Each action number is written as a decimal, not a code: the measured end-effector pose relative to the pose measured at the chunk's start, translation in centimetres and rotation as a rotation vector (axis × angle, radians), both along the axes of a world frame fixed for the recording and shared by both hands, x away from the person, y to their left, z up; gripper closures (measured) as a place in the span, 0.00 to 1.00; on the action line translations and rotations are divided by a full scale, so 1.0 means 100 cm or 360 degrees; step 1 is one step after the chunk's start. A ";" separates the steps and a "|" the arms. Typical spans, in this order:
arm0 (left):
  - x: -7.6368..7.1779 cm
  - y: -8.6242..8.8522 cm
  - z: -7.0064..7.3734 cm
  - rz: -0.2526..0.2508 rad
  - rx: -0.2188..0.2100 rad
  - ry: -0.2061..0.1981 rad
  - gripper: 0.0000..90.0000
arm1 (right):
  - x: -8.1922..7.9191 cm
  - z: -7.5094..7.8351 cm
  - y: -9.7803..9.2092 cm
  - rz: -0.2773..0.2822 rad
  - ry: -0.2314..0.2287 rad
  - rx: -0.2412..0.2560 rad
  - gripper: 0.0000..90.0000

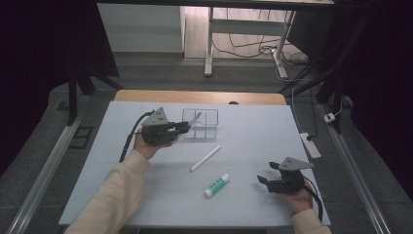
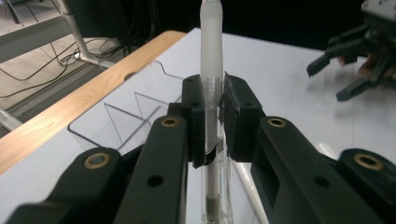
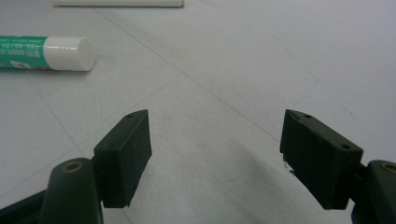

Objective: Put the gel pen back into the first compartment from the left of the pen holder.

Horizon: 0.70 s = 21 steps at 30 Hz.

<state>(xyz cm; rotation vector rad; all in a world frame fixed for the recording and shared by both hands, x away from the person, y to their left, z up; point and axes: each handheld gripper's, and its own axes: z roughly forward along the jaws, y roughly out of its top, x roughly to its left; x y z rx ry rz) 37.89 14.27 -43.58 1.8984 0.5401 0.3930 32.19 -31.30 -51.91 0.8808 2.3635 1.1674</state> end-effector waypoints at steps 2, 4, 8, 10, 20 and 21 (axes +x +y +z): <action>0.003 0.000 0.001 0.0010 -0.0006 0.0004 0.88 | 0.000 0.000 0.000 0.0000 0.0002 0.0007 0.27; 0.006 -0.001 0.002 0.0023 -0.0011 0.0003 0.88 | 0.000 -0.001 0.000 -0.0003 0.0009 -0.0002 0.27; 0.013 -0.001 0.004 0.0043 -0.0045 0.0021 0.88 | 0.000 -0.001 0.000 -0.0001 0.0008 -0.0003 0.27; 0.016 -0.002 0.004 0.0051 -0.0055 0.0028 0.88 | 0.000 -0.001 0.000 -0.0004 0.0009 -0.0004 0.27; 0.030 -0.002 0.003 0.0099 -0.0084 0.0061 0.88 | 0.001 -0.001 0.000 -0.0001 0.0015 -0.0002 0.27; 0.031 -0.002 0.003 0.0103 -0.0080 0.0061 0.88 | 0.001 -0.001 0.000 -0.0001 0.0016 -0.0002 0.27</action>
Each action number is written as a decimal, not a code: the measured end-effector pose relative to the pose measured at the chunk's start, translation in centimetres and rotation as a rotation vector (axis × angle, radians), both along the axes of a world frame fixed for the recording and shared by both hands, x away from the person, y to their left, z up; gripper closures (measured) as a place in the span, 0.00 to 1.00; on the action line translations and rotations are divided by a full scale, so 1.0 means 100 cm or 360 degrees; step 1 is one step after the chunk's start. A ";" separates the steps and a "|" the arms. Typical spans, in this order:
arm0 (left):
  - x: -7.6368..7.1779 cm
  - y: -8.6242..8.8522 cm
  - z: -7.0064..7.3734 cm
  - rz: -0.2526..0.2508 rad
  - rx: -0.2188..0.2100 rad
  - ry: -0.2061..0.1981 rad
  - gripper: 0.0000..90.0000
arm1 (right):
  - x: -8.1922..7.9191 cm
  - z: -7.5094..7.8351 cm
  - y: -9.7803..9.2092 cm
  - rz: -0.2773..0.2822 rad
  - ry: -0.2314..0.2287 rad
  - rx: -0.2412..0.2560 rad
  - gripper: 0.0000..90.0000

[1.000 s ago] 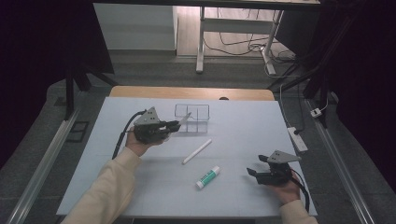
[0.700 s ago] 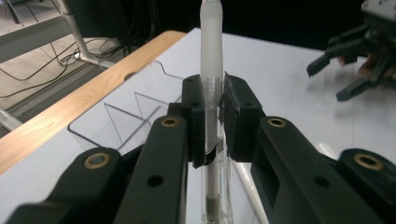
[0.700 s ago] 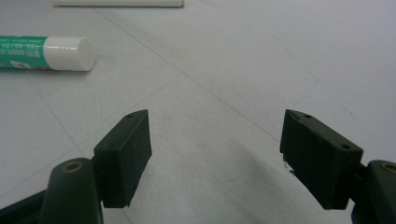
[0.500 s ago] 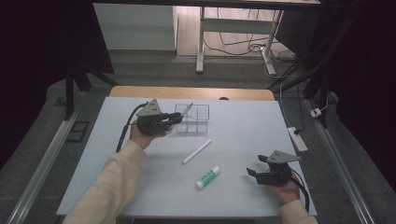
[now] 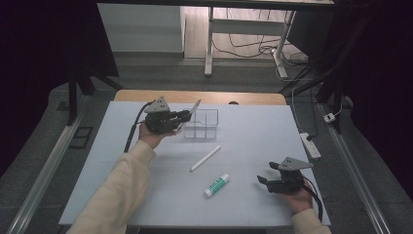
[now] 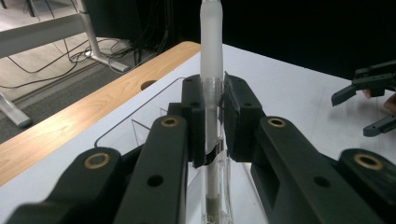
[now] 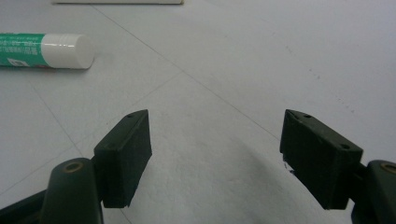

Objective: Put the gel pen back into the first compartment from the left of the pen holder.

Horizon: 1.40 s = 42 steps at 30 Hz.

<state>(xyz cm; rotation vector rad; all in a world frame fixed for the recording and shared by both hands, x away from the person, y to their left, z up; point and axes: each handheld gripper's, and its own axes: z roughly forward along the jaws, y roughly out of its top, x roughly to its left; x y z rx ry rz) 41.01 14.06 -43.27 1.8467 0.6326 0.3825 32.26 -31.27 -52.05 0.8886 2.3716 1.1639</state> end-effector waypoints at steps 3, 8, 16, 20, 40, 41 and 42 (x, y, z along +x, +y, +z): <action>0.003 -0.001 0.000 0.0009 0.0005 0.0000 0.88 | 0.000 0.000 0.000 0.0002 0.0004 -0.0013 0.27; 0.007 -0.003 0.000 0.0026 -0.0005 0.0009 0.88 | 0.000 0.000 0.000 0.0004 0.0002 -0.0011 0.27; 0.014 -0.007 0.000 0.0043 -0.0022 0.0012 0.88 | 0.000 -0.001 0.000 0.0000 0.0003 -0.0025 0.27; 0.018 -0.010 0.000 0.0050 -0.0034 0.0014 0.88 | 0.000 -0.001 0.001 0.0018 0.0009 -0.0022 0.27; 0.039 -0.010 -0.001 0.0148 -0.0063 0.0028 0.88 | 0.000 -0.001 0.000 0.0012 0.0008 -0.0030 0.27; 0.040 -0.010 -0.002 0.0150 -0.0065 0.0029 0.88 | 0.000 -0.001 0.000 0.0010 0.0004 -0.0032 0.27; 0.041 -0.010 -0.002 0.0151 -0.0064 0.0031 0.88 | 0.000 -0.001 0.000 0.0012 0.0008 -0.0029 0.27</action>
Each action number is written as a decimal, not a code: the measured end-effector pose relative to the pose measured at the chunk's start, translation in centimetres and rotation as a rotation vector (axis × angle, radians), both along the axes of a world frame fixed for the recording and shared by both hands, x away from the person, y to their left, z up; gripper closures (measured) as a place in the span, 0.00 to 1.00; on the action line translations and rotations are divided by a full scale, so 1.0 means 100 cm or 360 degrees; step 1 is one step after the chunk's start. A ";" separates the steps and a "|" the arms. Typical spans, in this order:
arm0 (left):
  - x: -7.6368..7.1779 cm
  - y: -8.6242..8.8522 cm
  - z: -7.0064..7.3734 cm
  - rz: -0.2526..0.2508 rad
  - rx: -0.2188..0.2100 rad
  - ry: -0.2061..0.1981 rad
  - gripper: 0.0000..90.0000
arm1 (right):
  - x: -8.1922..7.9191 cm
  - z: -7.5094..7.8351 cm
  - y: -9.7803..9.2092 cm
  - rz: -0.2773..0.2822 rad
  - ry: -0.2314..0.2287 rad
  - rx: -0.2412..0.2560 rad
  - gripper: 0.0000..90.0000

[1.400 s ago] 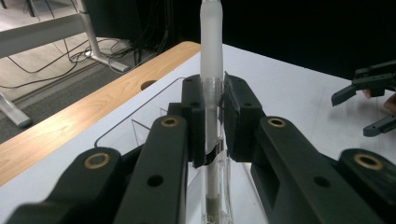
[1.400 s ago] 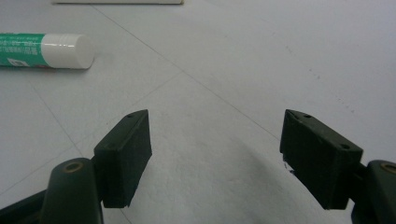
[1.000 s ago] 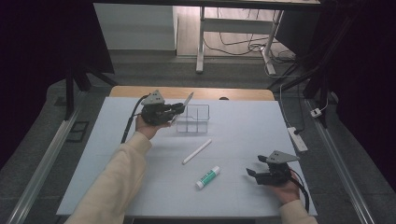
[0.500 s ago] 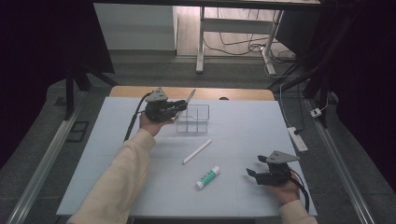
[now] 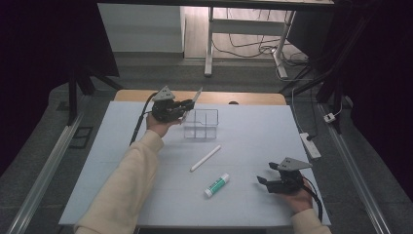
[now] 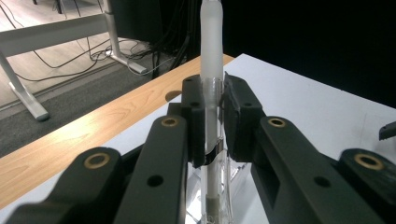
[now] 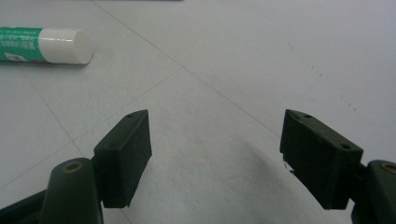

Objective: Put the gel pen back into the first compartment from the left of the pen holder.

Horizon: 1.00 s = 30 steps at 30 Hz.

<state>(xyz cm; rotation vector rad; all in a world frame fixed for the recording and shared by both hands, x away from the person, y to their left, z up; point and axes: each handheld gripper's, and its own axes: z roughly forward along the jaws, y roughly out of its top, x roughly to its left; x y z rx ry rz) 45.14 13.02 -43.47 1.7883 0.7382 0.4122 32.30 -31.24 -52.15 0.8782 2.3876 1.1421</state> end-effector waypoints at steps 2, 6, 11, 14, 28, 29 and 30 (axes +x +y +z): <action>0.002 -0.001 -0.001 0.0008 0.0003 0.0006 0.88 | 0.000 0.000 0.000 0.0000 0.0001 0.0000 0.27; 0.006 -0.001 -0.001 0.0026 0.0001 0.0007 0.88 | 0.000 0.000 0.000 0.0000 0.0000 -0.0001 0.27; 0.012 -0.003 0.000 0.0041 0.0004 0.0006 0.88 | 0.000 0.000 0.000 0.0001 0.0003 -0.0005 0.27; 0.016 -0.006 0.001 0.0050 -0.0014 0.0003 0.88 | 0.000 -0.001 0.000 0.0000 0.0005 -0.0007 0.27; 0.028 -0.012 0.002 0.0057 -0.0031 0.0014 0.88 | 0.000 -0.001 -0.001 -0.0009 0.0003 -0.0009 0.27; 0.028 -0.012 0.001 0.0059 -0.0030 0.0017 0.87 | 0.000 -0.001 -0.001 -0.0009 0.0002 -0.0010 0.27; 0.028 -0.012 0.001 0.0057 -0.0033 0.0018 0.87 | 0.000 -0.001 -0.001 -0.0008 0.0002 -0.0010 0.27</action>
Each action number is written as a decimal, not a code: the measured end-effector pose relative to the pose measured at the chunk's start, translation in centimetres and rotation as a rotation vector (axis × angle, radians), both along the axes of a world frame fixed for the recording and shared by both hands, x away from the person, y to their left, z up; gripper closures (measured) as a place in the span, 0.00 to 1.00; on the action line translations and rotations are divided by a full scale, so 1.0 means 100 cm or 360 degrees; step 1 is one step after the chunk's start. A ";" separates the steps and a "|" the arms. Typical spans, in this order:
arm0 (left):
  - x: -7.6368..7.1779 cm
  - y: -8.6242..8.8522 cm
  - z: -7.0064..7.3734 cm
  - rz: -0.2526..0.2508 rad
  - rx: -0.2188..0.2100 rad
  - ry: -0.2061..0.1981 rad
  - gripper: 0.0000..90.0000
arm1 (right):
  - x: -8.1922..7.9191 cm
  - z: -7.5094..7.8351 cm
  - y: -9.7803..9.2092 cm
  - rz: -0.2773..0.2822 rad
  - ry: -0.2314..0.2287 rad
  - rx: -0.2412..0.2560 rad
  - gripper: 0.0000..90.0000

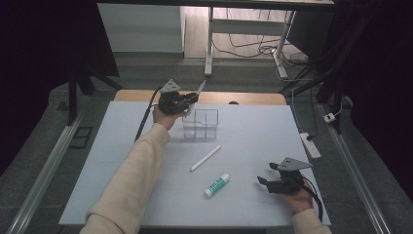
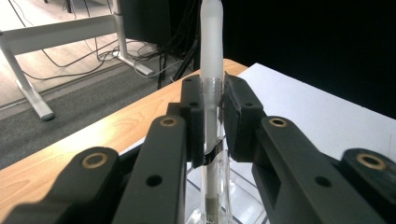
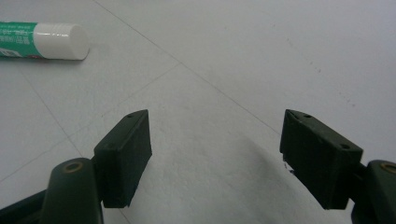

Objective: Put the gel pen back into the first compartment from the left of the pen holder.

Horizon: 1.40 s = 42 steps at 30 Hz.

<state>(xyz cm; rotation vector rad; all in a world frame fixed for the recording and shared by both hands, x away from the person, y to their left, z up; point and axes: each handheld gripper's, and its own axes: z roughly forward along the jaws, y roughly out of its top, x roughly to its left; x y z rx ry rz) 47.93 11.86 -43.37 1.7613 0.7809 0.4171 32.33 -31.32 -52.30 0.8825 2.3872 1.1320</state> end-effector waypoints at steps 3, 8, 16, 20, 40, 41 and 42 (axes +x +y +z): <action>0.000 0.001 0.000 -0.0002 0.0003 -0.0002 0.87 | 0.000 0.000 0.000 -0.0001 0.0000 0.0000 0.27; 0.000 0.002 -0.002 -0.0008 -0.0008 0.0016 0.78 | 0.000 0.000 0.000 0.0004 0.0004 -0.0008 0.27; -0.006 0.006 -0.002 0.0004 0.0016 0.0047 0.56 | 0.000 0.000 0.000 0.0004 0.0003 -0.0012 0.27; -0.012 0.010 0.002 -0.0025 0.0035 0.0064 0.54 | 0.000 0.000 0.000 0.0004 -0.0002 -0.0004 0.27; -0.048 0.024 0.008 -0.0147 0.0165 0.0129 0.55 | -0.001 0.002 0.000 -0.0013 -0.0013 0.0014 0.27; -0.051 0.024 0.008 -0.0151 0.0175 0.0136 0.54 | 0.000 0.002 0.000 -0.0014 -0.0014 0.0014 0.27; -0.053 0.025 0.007 -0.0156 0.0179 0.0142 0.55 | 0.000 0.002 0.000 -0.0014 -0.0014 0.0014 0.27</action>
